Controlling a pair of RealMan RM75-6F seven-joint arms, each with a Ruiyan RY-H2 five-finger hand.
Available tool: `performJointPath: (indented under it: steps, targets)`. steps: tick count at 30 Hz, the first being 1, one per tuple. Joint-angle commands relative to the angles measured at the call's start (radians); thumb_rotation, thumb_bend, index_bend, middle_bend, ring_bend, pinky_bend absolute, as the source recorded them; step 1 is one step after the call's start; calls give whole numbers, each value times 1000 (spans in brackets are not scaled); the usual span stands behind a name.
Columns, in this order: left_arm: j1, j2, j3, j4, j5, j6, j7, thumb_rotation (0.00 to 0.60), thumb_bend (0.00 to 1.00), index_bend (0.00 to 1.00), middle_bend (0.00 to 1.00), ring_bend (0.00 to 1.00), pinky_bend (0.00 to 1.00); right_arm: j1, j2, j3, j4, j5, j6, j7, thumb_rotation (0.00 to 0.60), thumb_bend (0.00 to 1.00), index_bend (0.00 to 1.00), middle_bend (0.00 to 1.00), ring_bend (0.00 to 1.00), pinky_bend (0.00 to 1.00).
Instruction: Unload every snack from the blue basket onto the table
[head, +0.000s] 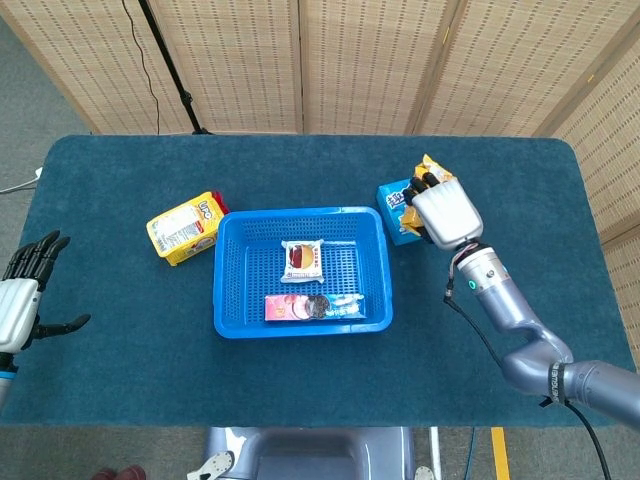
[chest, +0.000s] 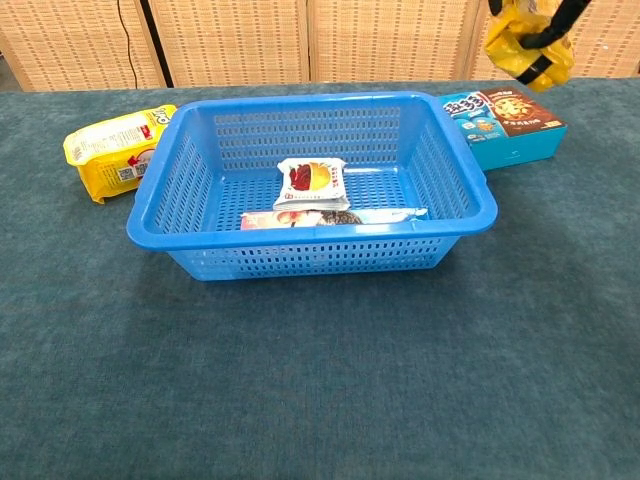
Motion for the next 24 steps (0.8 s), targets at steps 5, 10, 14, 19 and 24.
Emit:
performJointPath:
  steps: [5, 10, 14, 19, 24]
  targets:
    - [0, -1, 6, -8, 8, -1, 9, 600, 0, 0, 0, 0, 0, -25, 55, -3, -47, 16, -88, 134, 600, 0, 17, 0, 0, 166]
    - [0, -2, 8, -7, 11, -1, 10, 600, 0, 0, 0, 0, 0, -44, 107, 21, -122, -71, -40, 214, 600, 0, 15, 0, 0, 91]
    - [-3, -3, 11, -6, 16, -7, 14, 600, 0, 0, 0, 0, 0, -38, 184, 38, -313, -117, -105, 363, 600, 0, 15, 0, 0, 71]
    - [-5, -5, 12, -5, 16, -9, 18, 600, 0, 0, 0, 0, 0, 26, 163, 54, -346, -109, -197, 378, 600, 0, 15, 0, 0, 53]
    - [-8, -7, 9, -1, 3, -16, 20, 600, 0, 0, 0, 0, 0, 109, 61, 68, -295, -33, -260, 328, 600, 0, 16, 0, 0, 62]
